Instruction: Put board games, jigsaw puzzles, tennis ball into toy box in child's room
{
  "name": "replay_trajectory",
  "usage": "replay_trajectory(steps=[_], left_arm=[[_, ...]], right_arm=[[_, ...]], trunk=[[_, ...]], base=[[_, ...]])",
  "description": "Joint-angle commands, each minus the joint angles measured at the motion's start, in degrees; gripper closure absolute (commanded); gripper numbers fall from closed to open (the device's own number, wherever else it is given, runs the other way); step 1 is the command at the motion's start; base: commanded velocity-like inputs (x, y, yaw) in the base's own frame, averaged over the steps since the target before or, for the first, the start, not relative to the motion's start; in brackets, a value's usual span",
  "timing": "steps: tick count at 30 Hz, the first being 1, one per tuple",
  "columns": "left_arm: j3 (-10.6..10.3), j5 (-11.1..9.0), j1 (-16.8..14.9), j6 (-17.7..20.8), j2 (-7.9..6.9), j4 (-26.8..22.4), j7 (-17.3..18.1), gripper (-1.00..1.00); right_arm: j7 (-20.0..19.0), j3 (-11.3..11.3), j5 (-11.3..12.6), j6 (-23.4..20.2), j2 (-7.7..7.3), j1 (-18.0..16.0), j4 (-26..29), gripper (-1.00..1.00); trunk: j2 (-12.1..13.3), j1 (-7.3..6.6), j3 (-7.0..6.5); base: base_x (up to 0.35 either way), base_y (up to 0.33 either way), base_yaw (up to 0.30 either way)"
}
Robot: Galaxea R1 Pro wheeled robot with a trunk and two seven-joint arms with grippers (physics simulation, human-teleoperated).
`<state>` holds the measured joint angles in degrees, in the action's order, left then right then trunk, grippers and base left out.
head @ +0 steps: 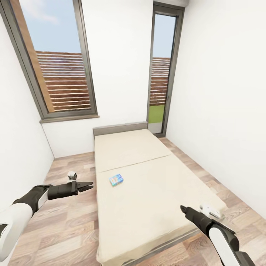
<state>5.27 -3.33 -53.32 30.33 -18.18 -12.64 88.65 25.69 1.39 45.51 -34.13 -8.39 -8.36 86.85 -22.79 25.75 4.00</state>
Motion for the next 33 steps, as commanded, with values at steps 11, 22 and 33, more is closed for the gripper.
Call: replay_trajectory(steps=[11,22,33], left_arm=[[0.1,0.1,0.0,0.6,-0.02,0.0,0.2,-1.0],[0.1,0.1,0.0,0.6,-0.02,0.0,0.2,-1.0],[0.1,0.1,0.0,0.6,-0.02,0.0,0.2,-1.0]], right_arm=[[0.6,0.1,0.5,-0.1,-0.04,-0.1,0.1,-1.0],[0.6,0.1,0.5,-0.1,-0.04,-0.1,0.1,-1.0],[0.6,0.1,0.5,-0.1,-0.04,-0.1,0.1,-1.0]], trunk=[[-0.1,0.04,0.13],[-0.1,0.04,0.13],[-0.1,0.04,0.13]], base=[[0.03,0.229,-0.277],[0.031,0.157,-0.279],[0.002,0.132,-0.264]])
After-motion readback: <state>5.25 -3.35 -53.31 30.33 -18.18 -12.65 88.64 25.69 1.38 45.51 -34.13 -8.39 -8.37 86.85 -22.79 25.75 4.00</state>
